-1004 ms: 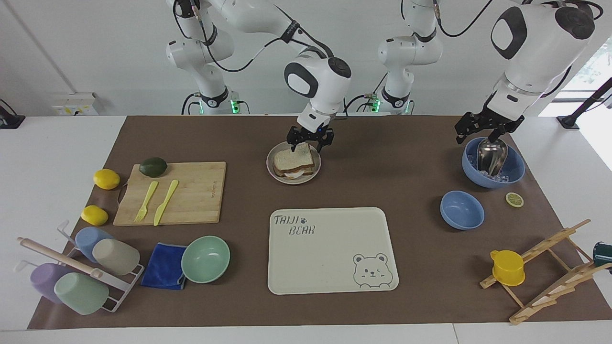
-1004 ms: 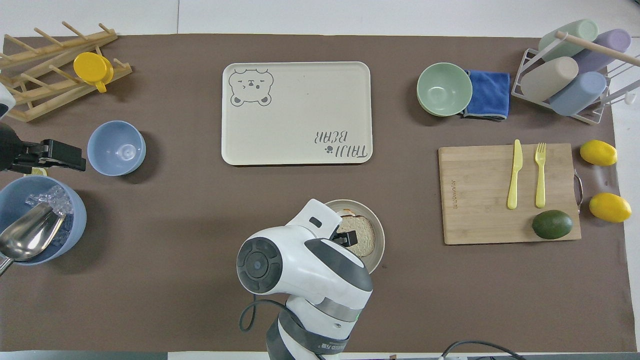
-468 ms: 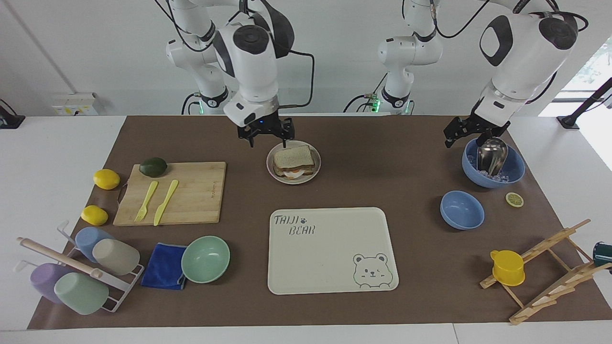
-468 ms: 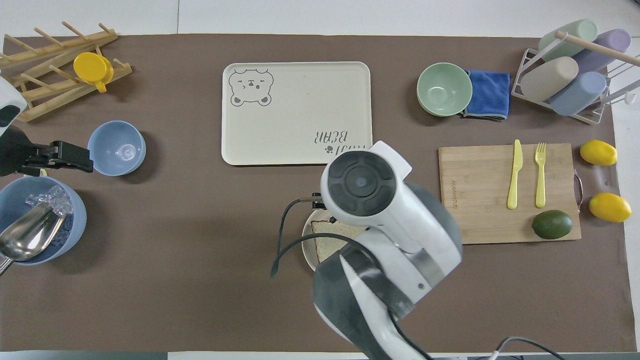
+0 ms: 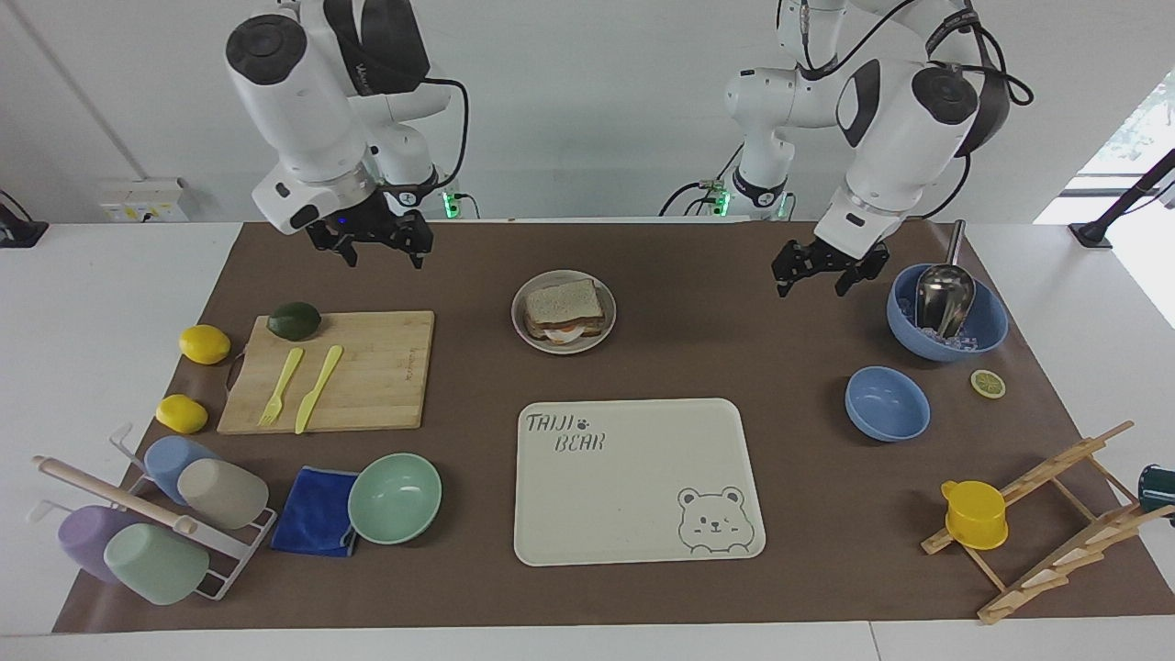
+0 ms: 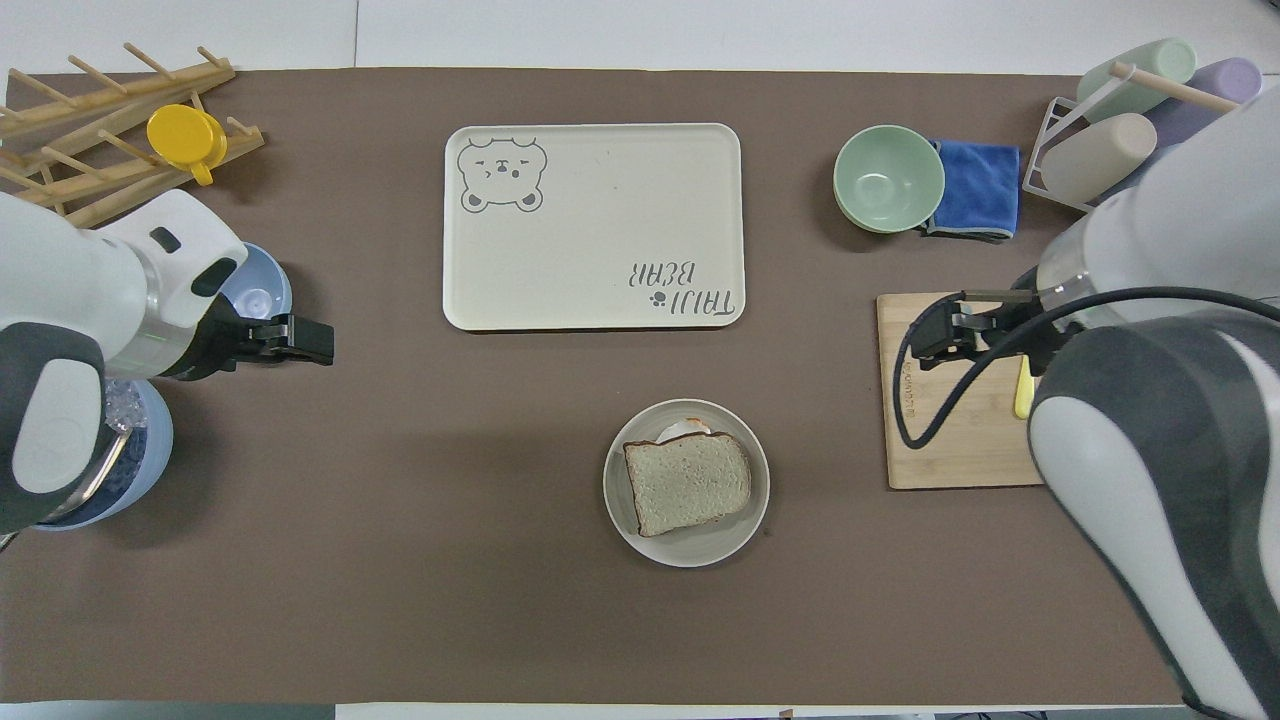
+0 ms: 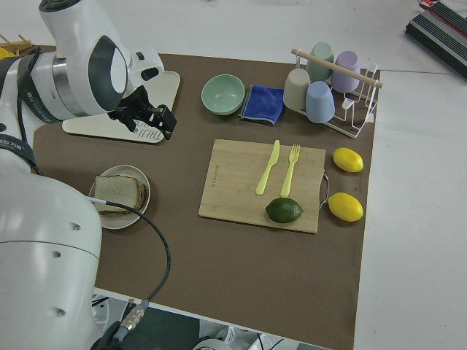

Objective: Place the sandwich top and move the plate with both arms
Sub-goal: 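Withdraw the right gripper while the left gripper reaches toward the plate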

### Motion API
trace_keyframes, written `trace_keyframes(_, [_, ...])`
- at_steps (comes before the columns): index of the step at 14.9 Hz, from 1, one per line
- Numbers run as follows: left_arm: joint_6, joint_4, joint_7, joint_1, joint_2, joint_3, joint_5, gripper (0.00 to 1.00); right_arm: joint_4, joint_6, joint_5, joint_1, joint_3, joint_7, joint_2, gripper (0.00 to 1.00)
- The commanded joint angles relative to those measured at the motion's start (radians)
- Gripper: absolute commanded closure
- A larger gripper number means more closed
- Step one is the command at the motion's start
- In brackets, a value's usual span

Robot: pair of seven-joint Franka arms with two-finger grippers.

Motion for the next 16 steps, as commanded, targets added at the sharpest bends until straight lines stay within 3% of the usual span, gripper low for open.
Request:
trace_keyframes(1, [0.090, -0.108, -0.042, -0.082, -0.035, 0.015, -0.032, 0.00, 0.017, 0.006, 0.009, -0.002, -0.038, -0.042, 0.011, 0.00])
trace_keyframes(4, [0.214, -0.169, -0.081, -0.165, 0.003, 0.013, -0.037, 0.00, 0.020, 0.040, 0.008, -0.049, -0.048, -0.056, 0.043, 0.00])
trace_keyframes(6, [0.291, -0.203, -0.114, -0.217, 0.025, 0.015, -0.046, 0.00, 0.025, 0.037, 0.008, -0.100, -0.046, -0.170, 0.054, 0.00])
trace_keyframes(10, [0.324, -0.229, -0.114, -0.268, 0.056, 0.013, -0.075, 0.00, -0.033, 0.040, 0.009, -0.136, -0.043, -0.205, 0.024, 0.00])
trace_keyframes(12, [0.363, -0.249, -0.115, -0.298, 0.056, 0.015, -0.095, 0.00, -0.041, 0.050, 0.037, -0.221, -0.014, -0.205, 0.016, 0.00])
trace_keyframes(13, [0.389, -0.263, -0.115, -0.314, 0.057, 0.013, -0.095, 0.00, -0.036, 0.082, 0.044, -0.230, 0.026, -0.202, 0.019, 0.00])
trace_keyframes(16, [0.448, -0.301, -0.140, -0.354, 0.060, 0.013, -0.122, 0.00, -0.029, 0.084, 0.005, -0.230, 0.040, -0.191, 0.026, 0.00])
